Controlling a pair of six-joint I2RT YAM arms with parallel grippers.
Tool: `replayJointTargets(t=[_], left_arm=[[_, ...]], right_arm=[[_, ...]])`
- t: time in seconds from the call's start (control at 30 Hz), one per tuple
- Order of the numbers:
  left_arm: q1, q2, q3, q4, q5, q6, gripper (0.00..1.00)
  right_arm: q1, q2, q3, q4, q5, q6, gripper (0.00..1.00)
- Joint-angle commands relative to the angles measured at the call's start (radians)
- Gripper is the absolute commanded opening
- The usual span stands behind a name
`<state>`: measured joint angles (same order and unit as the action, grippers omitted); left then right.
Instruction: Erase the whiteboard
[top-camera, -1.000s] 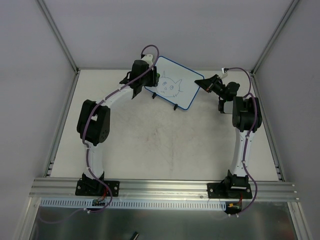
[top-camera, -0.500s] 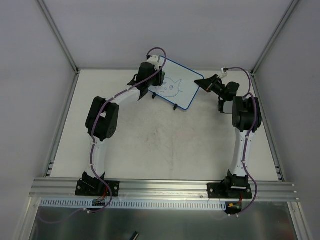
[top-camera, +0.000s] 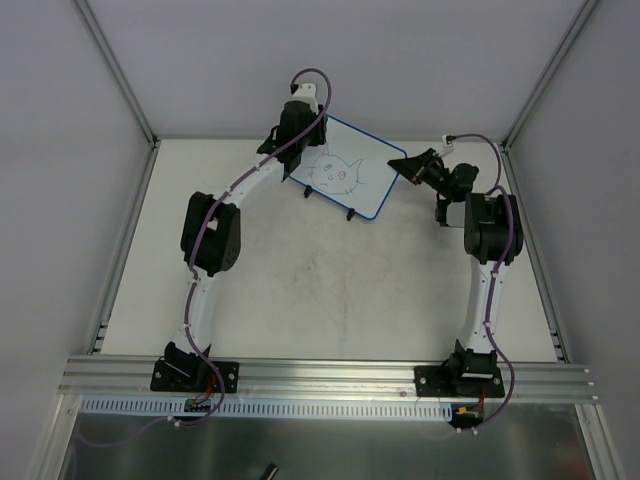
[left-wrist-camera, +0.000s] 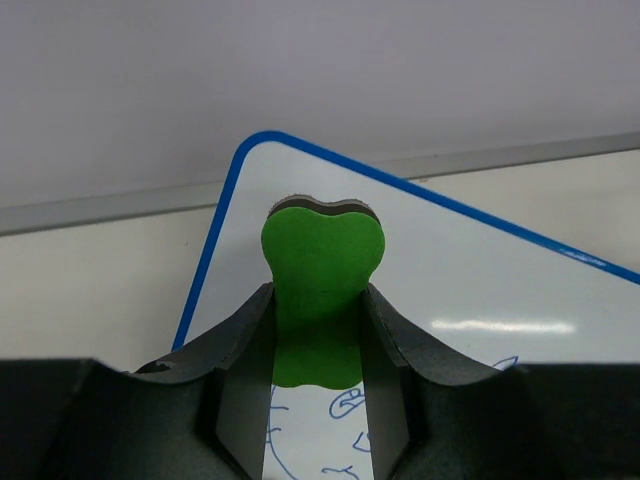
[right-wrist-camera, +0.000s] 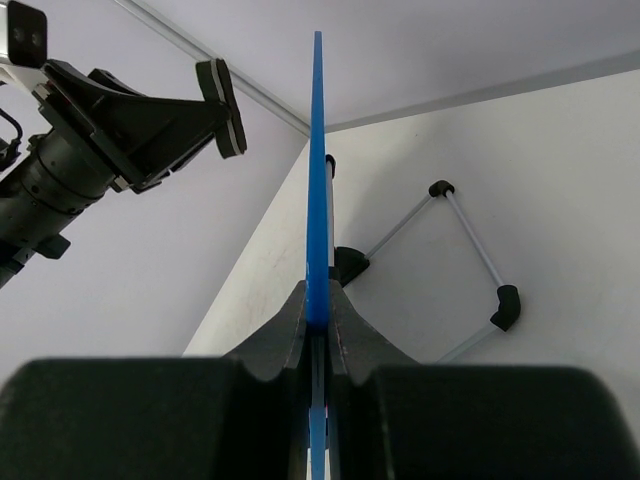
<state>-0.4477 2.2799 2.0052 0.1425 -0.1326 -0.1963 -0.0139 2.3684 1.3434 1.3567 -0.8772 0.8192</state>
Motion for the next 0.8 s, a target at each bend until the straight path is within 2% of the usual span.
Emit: replayJointTargets(t=[0.0, 0.1, 0.33, 0.77], left_arm=[[0.033, -0.006, 0.008, -0.084, 0.016, -0.069, 0.0], [0.058, -0.036, -0.042, -0.086, 0.066, -0.095, 0.0], [0.075, -0.097, -0.131, -0.093, 0.085, -0.129, 0.0], [0.078, -0.161, -0.195, -0.09, 0.129, -0.155, 0.0]], right_arm=[[0.052, -0.024, -0.016, 0.168, -0.085, -0.081, 0.0], [0.052, -0.021, -0.015, 0.168, -0.088, -0.071, 0.0], [0.066, -0.052, -0.056, 0.165, -0.097, -0.077, 0.0], [0.106, -0.087, -0.137, 0.168, -0.089, -0.074, 0.0]])
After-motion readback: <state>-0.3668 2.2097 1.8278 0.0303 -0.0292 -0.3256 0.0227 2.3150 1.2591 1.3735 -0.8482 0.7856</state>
